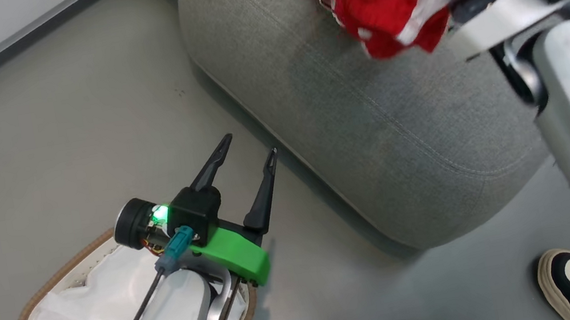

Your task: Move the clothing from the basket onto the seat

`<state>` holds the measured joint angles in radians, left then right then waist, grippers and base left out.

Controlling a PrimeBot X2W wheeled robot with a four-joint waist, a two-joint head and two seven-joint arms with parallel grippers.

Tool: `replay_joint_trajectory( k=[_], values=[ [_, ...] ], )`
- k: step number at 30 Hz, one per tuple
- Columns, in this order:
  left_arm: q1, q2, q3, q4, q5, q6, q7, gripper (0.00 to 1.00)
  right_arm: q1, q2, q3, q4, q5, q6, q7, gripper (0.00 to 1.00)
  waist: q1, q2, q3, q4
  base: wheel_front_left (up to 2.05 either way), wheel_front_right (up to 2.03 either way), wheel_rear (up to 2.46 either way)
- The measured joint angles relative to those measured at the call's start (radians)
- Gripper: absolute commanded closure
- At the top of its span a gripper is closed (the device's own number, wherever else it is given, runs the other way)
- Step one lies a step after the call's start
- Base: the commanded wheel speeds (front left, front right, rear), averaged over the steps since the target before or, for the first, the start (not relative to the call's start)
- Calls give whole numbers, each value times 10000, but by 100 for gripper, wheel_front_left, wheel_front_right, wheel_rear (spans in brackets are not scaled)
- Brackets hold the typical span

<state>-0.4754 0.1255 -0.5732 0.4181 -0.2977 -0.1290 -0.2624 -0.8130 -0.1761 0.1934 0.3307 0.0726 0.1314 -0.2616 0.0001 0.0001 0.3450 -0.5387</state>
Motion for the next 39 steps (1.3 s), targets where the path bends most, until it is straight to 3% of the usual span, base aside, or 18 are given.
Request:
replay_joint_trajectory(
  k=[5,15,24,39],
  values=[
    [-142,140,213,-33,132,0,-2,0,-1523,-884,-391,757,-322,0,-2,100,0,0,462,70,0,0,0],
    [-586,199,111,10,270,0,-15,0,-2664,-2203,-2495,2926,-1377,0,-4,100,0,0,1296,811,0,0,0],
    [-1058,284,-48,36,303,0,-15,0,-2882,-2123,-4475,4002,-2727,0,-15,100,1,0,2231,1490,0,0,0],
    [-1564,370,-19,-8,393,0,-15,0,-2460,-1338,-6213,4433,-3837,0,-15,100,1,0,3640,2402,0,0,0]
  ],
)
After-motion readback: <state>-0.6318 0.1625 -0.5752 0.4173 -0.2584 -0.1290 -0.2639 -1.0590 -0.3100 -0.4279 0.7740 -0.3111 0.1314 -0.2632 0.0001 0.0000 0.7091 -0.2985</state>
